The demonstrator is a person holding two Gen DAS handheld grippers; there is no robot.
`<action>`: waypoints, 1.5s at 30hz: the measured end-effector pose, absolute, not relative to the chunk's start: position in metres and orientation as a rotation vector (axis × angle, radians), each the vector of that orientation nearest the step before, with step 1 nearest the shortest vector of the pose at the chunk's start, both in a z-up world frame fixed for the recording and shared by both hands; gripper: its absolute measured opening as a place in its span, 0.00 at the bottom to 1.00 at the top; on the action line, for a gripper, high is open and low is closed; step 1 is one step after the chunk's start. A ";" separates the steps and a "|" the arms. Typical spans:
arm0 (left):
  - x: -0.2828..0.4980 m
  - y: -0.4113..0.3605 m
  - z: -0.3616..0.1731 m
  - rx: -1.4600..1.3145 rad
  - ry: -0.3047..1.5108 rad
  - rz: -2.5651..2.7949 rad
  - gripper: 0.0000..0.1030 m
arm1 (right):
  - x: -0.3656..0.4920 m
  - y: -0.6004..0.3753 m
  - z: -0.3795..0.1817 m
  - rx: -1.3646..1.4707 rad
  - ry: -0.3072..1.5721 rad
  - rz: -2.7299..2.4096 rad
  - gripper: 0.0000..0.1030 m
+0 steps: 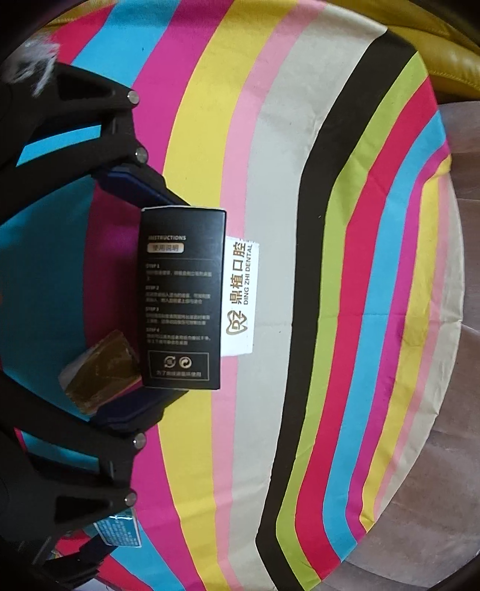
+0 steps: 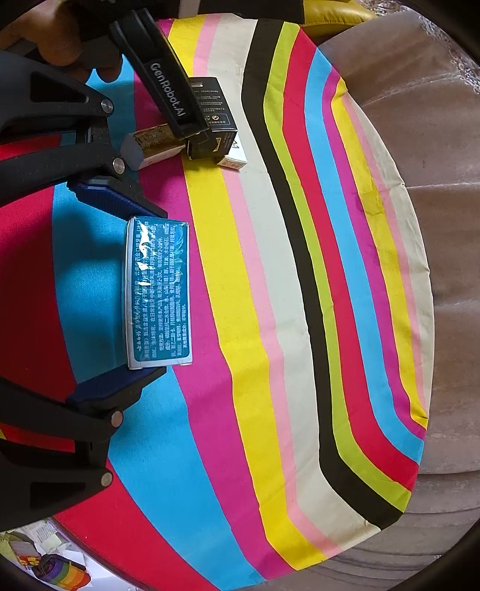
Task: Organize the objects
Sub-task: 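Carry the black box and blue tissue pack over the purple-rimmed box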
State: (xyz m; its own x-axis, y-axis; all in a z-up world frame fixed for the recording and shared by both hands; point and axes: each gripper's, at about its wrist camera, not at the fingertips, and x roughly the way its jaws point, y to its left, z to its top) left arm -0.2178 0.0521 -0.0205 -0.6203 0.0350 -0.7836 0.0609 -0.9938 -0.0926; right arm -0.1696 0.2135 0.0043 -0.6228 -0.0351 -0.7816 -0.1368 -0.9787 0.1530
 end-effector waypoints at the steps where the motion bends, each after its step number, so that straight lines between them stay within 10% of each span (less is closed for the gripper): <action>1: -0.216 0.053 -0.018 1.346 0.170 -2.812 0.86 | -0.170 0.214 0.004 -1.341 0.317 2.764 0.72; 45: -0.075 0.211 0.039 1.270 -0.198 -3.166 0.86 | -0.031 0.382 0.026 -1.195 0.497 2.508 0.72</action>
